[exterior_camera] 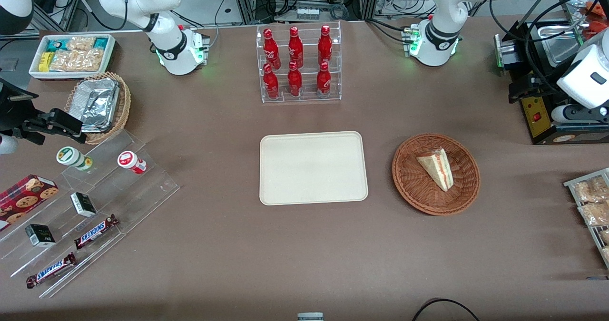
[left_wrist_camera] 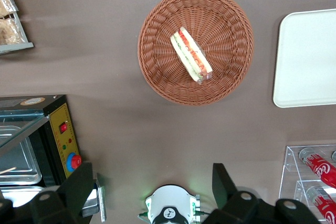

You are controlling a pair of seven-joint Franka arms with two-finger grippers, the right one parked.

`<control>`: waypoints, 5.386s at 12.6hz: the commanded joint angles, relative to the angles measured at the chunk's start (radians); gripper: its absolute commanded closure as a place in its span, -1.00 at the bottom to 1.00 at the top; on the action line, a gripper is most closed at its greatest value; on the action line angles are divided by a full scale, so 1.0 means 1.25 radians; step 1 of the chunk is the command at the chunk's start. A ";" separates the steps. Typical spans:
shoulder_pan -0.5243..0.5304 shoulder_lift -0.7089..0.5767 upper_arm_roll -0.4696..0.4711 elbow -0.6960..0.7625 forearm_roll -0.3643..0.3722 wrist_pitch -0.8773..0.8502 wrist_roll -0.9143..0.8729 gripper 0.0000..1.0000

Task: Place sandwich from basket to tray
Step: 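Move the left gripper over the wicker basket toward the wrapped sandwich, then lower the left gripper and close it on the wrapped sandwich, then lift the sandwich and carry it over the cream tray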

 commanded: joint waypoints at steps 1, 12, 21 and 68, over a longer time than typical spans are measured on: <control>-0.005 -0.006 0.000 -0.013 0.026 0.008 0.008 -1.00; -0.048 -0.012 -0.004 -0.388 0.020 0.365 -0.033 -1.00; -0.048 -0.012 -0.058 -0.588 0.020 0.655 -0.453 -1.00; -0.232 0.523 -0.407 0.051 0.188 0.446 -0.919 0.93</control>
